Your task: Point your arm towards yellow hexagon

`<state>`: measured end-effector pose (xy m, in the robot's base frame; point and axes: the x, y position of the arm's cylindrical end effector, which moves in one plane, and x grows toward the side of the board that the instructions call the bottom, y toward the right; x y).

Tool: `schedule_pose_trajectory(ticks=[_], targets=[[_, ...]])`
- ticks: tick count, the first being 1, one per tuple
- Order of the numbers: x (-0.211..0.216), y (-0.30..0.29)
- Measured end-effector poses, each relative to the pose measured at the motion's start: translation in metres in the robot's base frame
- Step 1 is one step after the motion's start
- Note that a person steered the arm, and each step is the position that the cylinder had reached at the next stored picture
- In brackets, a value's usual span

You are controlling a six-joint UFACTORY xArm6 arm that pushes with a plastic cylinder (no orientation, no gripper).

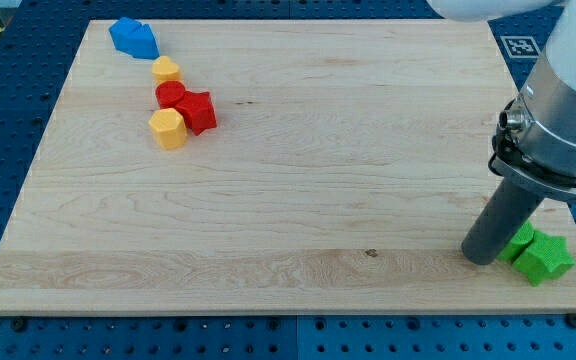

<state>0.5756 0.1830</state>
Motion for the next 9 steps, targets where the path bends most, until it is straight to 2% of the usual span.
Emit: schedule_pose_trajectory(ticks=[6,9], targets=[[-0.007,-0.078],[-0.073,-0.153]])
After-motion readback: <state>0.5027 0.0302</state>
